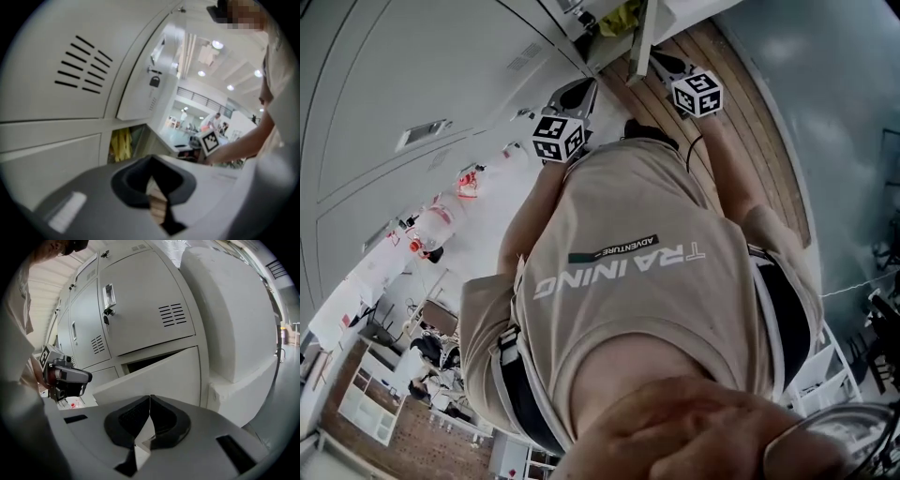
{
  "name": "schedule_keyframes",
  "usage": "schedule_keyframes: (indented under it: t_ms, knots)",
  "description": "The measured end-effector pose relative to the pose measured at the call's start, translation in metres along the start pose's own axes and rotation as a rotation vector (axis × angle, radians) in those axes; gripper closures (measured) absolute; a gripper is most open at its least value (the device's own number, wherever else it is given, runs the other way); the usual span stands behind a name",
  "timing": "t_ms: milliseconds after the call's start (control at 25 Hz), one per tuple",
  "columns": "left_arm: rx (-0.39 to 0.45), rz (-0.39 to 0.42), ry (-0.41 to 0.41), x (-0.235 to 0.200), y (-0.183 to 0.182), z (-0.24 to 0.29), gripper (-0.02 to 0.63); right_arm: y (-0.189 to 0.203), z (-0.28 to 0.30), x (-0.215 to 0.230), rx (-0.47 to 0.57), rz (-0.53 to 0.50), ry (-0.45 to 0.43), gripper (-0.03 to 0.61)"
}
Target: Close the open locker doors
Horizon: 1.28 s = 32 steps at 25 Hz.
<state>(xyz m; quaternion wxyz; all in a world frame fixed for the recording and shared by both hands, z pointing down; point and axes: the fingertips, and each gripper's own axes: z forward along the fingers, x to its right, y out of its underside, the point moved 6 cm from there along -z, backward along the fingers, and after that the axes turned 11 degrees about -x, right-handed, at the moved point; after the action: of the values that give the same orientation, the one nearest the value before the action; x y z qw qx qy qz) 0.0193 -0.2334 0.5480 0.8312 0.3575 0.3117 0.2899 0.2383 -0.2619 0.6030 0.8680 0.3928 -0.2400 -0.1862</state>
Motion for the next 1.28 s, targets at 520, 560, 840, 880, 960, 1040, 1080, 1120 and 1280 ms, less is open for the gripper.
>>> schedule_keyframes:
  t_ms: [520, 560, 840, 880, 960, 1040, 1080, 1120, 1280]
  knots:
    - [0.012, -0.016, -0.022, -0.040, 0.016, -0.045, 0.609, -0.038, 0.062, -0.042, 0.009, -0.036, -0.029, 0.565]
    - [0.013, -0.020, -0.023, -0.042, 0.018, -0.048, 0.609, -0.041, 0.066, -0.046, 0.010, -0.039, -0.033, 0.565]
    - [0.021, -0.029, -0.047, -0.057, 0.030, -0.075, 0.609, -0.053, 0.092, -0.065, 0.003, -0.038, -0.045, 0.565]
    - [0.022, -0.032, -0.050, -0.059, 0.032, -0.078, 0.609, -0.055, 0.095, -0.066, 0.001, -0.038, -0.042, 0.565]
    - [0.026, -0.042, -0.057, -0.063, 0.037, -0.086, 0.609, -0.058, 0.100, -0.068, -0.001, -0.041, -0.034, 0.565]
    - [0.031, -0.050, -0.066, -0.066, 0.041, -0.093, 0.609, -0.062, 0.104, -0.068, -0.001, -0.045, -0.023, 0.565]
    - [0.035, -0.054, -0.070, -0.068, 0.043, -0.096, 0.609, -0.064, 0.105, -0.068, 0.001, -0.046, -0.017, 0.565]
    - [0.039, -0.060, -0.073, -0.069, 0.045, -0.100, 0.609, -0.066, 0.106, -0.068, 0.002, -0.047, -0.011, 0.565]
    - [0.048, -0.086, -0.089, -0.076, 0.055, -0.114, 0.609, -0.069, 0.109, -0.069, -0.004, -0.039, 0.011, 0.565]
